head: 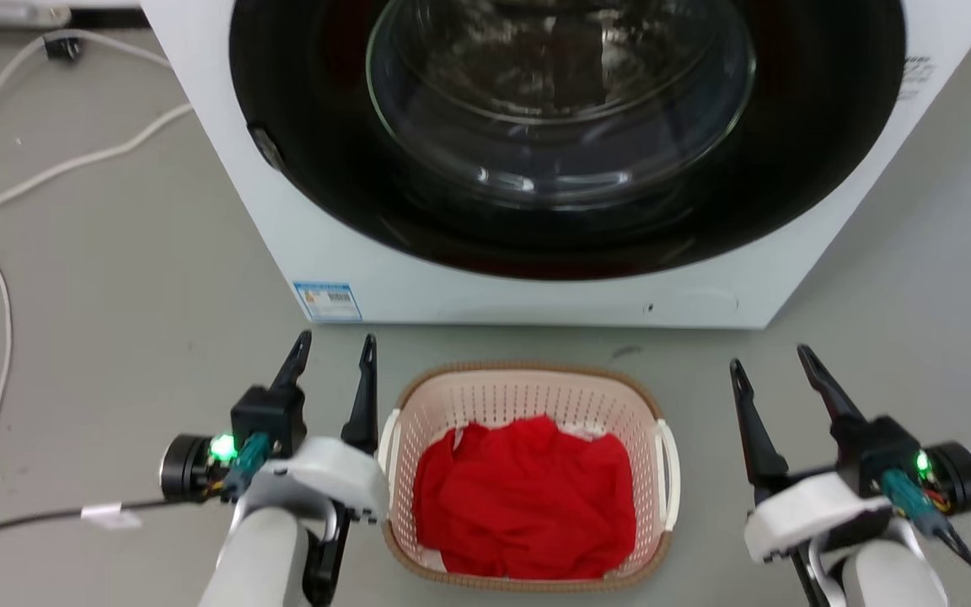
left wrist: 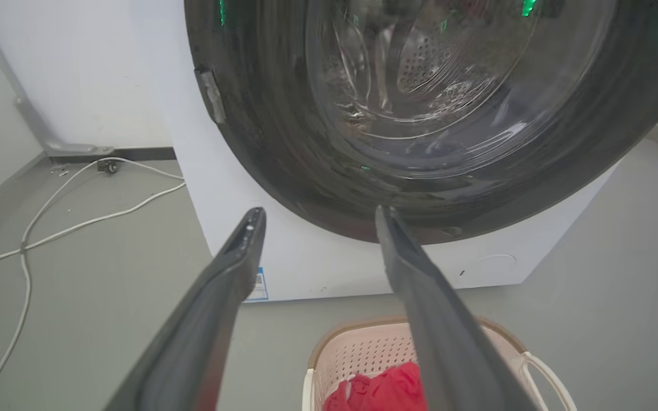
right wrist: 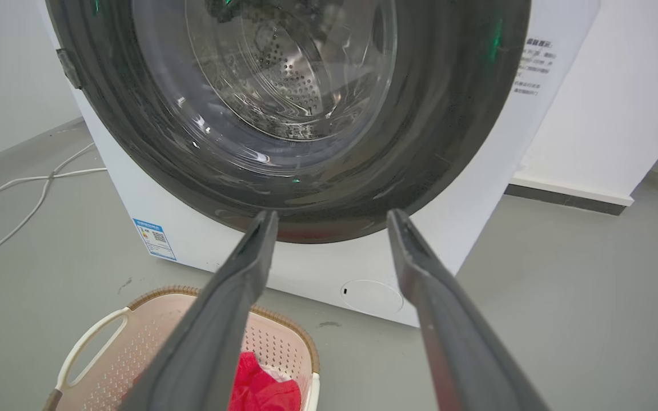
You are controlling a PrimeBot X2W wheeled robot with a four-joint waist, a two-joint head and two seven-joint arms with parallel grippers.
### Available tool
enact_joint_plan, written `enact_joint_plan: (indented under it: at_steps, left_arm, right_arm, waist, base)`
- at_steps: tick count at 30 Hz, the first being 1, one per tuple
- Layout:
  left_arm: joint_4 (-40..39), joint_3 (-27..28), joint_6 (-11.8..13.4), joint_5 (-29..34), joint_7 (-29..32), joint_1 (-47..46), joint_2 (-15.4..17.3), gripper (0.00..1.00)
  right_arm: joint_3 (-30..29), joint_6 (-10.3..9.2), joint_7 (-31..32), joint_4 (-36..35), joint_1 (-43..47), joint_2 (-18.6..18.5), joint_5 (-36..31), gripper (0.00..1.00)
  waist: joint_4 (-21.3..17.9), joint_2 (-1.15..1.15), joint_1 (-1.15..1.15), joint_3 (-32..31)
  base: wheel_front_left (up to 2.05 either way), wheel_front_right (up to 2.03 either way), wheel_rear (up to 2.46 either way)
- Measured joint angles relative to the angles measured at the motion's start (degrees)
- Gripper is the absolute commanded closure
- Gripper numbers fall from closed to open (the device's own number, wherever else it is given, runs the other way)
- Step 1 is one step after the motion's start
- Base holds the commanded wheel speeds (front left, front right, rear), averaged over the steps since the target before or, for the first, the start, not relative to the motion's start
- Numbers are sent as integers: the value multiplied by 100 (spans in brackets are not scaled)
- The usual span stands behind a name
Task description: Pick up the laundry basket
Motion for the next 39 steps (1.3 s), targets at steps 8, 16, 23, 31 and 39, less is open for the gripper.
enact_joint_plan:
  at_steps: [8,16,23,31,39]
  left_arm:
    - [1552,-102,-153,181,0,-1099,24,0]
    - [3121,-167,-235,186,3,-2013,65,0]
    - [3919,-296,-334,151,1,-2741,62,0]
    - [4691,-394,-341,189,158,-3253,162,0]
    - [4863,-528,-431,147,156,-3484,170,0]
  right_arm:
    - [155,0,0,1343,-959,-4,-232,0]
    - [342,0,0,2438,-1816,-4,-365,0]
    - [453,0,1,3428,-2442,-7,-398,0]
    - [814,0,1,4288,-3195,-5,-171,0]
    - [1178,0,1,4821,-3645,-9,222,0]
  waist:
    - [-50,0,1,906]
    - [-132,0,2,1751]
    - [-181,0,1,2326]
    - [-211,0,1,3021]
    - [-242,0,1,3587]
  base:
    - [0,0,0]
    - [0,0,0]
    - [0,0,0]
    - [0,0,0]
    - [0,0,0]
